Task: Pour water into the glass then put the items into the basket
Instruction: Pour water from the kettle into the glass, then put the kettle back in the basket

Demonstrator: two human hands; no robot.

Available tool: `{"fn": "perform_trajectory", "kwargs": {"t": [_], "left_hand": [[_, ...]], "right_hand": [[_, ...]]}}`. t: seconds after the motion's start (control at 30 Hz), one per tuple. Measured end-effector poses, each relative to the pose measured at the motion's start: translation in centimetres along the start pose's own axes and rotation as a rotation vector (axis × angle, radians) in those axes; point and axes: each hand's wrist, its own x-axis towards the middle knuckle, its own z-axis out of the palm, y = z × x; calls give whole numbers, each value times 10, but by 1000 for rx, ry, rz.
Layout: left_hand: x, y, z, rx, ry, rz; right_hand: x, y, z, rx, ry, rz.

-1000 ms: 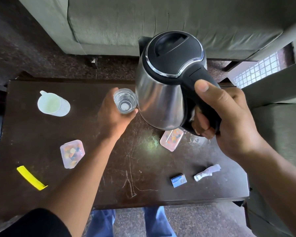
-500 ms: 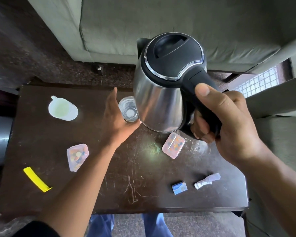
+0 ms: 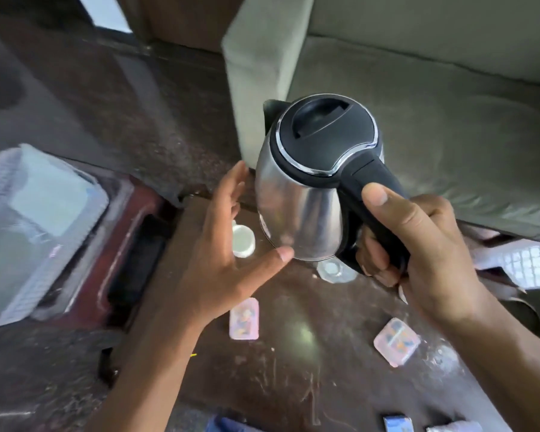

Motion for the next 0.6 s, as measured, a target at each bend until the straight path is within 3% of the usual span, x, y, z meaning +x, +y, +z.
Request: {"fn": "perform_trajectory", "kwargs": {"t": [0.43,0.6], "left_hand": [[-39,-40,-200,51,412,-72],[-74,-67,-279,218,526,-71]], "right_hand": [[63,-41,237,33,-274,-75],[73,-43,328,76,-359,-81]]}}
